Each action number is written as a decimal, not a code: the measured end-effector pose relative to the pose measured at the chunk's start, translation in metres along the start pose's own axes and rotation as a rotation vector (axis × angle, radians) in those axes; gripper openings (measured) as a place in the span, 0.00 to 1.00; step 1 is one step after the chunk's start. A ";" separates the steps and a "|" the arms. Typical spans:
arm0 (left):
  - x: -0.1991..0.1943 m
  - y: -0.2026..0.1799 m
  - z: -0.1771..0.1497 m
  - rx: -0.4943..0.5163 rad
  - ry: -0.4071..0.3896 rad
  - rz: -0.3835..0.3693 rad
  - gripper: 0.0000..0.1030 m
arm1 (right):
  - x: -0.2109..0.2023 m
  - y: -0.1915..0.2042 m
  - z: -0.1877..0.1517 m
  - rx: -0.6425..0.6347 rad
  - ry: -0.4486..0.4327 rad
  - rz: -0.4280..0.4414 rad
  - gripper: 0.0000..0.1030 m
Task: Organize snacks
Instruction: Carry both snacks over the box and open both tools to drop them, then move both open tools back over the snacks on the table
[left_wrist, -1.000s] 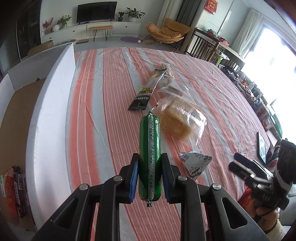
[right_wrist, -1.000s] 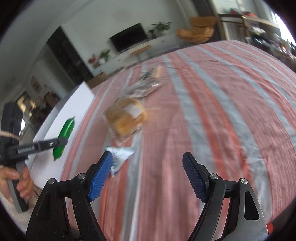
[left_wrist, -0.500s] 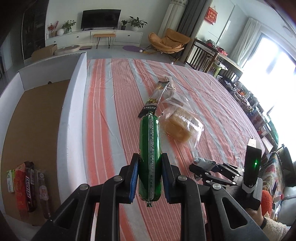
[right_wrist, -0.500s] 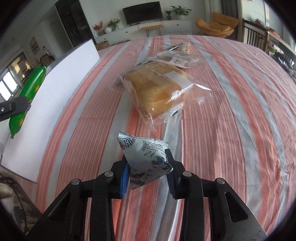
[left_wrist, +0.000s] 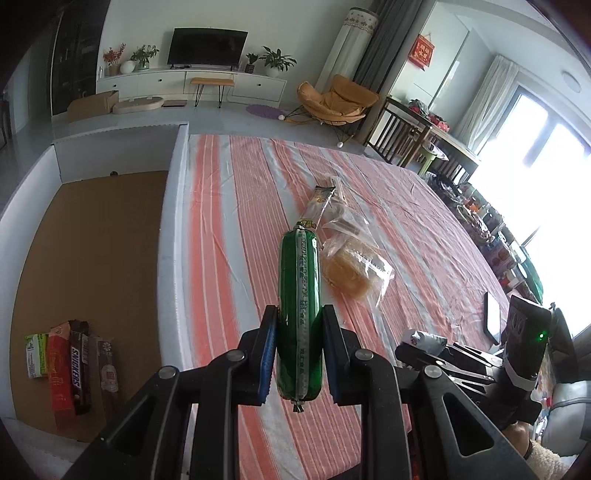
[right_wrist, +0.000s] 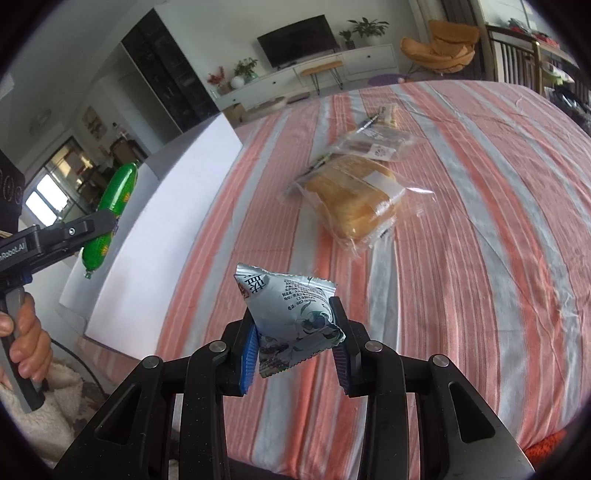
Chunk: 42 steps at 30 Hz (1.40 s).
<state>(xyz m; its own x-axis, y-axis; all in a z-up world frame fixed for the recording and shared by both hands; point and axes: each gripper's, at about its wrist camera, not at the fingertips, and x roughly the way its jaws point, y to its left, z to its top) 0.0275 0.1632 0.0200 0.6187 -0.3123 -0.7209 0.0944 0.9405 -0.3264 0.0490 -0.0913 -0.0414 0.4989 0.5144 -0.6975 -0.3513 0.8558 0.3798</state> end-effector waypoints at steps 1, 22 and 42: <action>-0.007 0.005 0.001 -0.006 -0.012 0.007 0.22 | -0.004 0.008 0.004 -0.010 -0.009 0.014 0.35; -0.058 0.191 -0.034 -0.355 -0.138 0.502 0.86 | 0.060 0.211 0.080 -0.297 0.013 0.177 0.65; 0.073 -0.043 -0.005 0.032 0.020 0.008 0.95 | 0.005 -0.110 -0.009 0.144 -0.090 -0.646 0.70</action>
<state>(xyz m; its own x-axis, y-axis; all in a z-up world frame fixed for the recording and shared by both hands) 0.0647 0.0991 -0.0219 0.6037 -0.3071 -0.7357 0.1144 0.9467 -0.3012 0.0829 -0.1831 -0.0925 0.6401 -0.1072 -0.7608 0.1465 0.9891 -0.0161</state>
